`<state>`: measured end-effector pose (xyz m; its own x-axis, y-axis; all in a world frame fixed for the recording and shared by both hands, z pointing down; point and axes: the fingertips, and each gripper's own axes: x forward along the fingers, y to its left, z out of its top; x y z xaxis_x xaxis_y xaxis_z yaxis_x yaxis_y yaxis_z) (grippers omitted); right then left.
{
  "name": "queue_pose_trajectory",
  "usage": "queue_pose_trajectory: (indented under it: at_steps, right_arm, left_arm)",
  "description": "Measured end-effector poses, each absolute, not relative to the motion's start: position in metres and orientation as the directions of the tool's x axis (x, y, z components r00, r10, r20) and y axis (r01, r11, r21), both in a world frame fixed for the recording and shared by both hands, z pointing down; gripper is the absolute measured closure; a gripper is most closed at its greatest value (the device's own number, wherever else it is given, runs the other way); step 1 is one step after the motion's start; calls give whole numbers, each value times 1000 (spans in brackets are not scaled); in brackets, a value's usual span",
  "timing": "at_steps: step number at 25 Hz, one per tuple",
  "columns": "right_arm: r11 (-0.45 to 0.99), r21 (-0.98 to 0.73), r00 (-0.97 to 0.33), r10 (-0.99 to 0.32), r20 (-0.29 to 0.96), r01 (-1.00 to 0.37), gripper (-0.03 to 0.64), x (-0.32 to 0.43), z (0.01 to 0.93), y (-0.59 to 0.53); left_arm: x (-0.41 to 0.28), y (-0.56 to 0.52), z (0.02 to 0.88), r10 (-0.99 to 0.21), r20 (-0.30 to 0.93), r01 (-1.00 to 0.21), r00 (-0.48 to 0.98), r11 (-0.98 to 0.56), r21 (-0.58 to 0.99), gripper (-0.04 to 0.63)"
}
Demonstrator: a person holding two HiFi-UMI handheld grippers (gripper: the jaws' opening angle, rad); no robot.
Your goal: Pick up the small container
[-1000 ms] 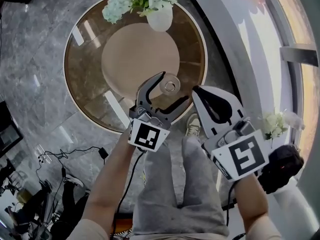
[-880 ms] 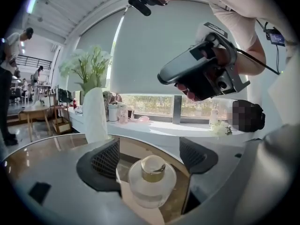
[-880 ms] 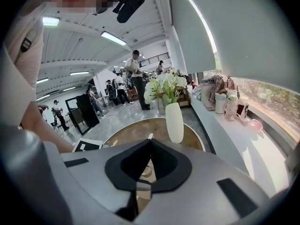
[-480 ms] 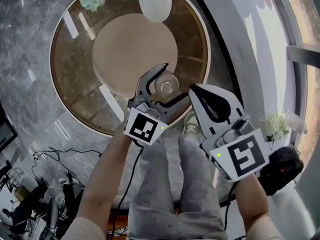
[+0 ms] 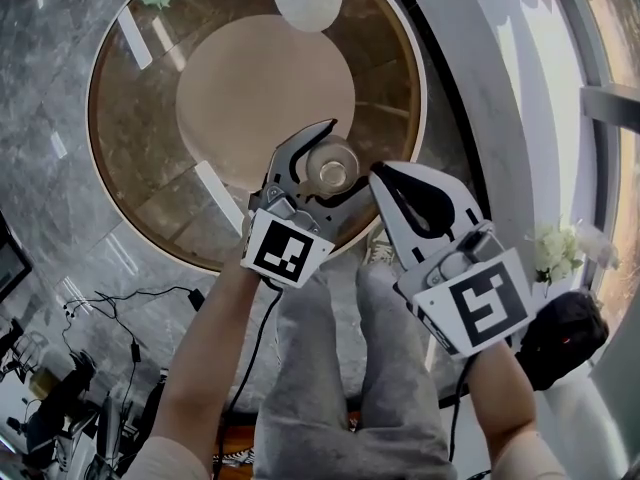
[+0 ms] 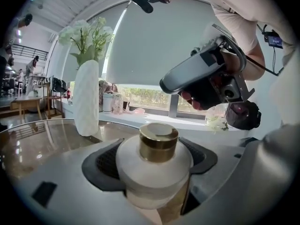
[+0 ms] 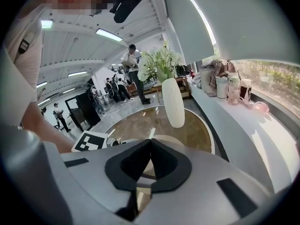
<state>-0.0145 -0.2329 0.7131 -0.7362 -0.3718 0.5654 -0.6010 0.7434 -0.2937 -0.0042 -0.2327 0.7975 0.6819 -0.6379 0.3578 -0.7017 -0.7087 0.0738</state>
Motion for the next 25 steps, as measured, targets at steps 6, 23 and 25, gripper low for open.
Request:
queue_pose_trajectory:
  at_steps: [6, 23, 25]
  right_arm:
    - [752, -296, -739, -355, 572, -589, 611, -22, 721, -229]
    - [809, -321, -769, -231, 596, -492, 462, -59, 747, -211]
    - [827, -291, -751, -216, 624, -480, 453, -59, 755, -208]
  left_arm:
    - [-1, -230, 800, -635, 332, -694, 697, -715, 88, 232]
    - [1, -228, 800, -593, 315, -646, 741, -757, 95, 235]
    - [1, -228, 800, -590, 315, -643, 743, -760, 95, 234]
